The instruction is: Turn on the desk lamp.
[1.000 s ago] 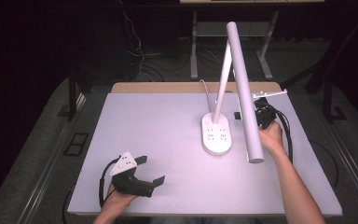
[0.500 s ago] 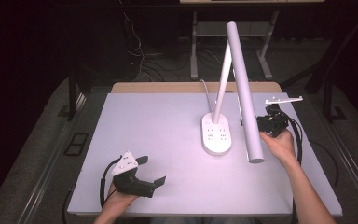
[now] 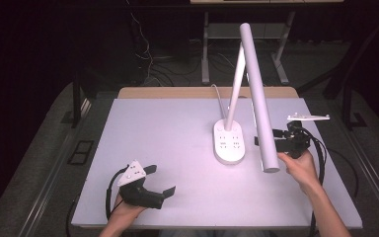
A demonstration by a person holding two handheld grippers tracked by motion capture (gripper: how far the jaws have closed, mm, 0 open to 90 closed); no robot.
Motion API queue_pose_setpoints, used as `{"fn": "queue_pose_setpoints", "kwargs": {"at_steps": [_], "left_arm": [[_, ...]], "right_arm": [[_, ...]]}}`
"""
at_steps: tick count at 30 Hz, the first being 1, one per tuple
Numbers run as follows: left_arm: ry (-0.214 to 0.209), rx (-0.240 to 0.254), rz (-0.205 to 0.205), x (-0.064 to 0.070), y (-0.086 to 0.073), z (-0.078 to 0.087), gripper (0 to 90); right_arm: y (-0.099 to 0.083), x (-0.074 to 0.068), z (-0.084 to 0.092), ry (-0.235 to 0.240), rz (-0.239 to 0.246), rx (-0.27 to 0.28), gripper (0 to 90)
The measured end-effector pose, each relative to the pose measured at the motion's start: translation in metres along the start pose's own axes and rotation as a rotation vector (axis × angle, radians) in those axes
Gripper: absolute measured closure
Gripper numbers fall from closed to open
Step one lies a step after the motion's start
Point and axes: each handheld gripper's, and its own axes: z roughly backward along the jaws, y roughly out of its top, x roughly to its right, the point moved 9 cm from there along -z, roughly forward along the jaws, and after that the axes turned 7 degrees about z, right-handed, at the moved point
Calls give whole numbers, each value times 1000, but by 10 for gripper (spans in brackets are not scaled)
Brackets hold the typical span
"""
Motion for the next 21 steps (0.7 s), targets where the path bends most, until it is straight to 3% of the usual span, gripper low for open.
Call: {"fn": "queue_pose_setpoints", "kwargs": {"at_steps": [21], "left_arm": [[4,2,-3,0,0,1,0]], "right_arm": [[-39,-38,25,45,30,26,3]]}}
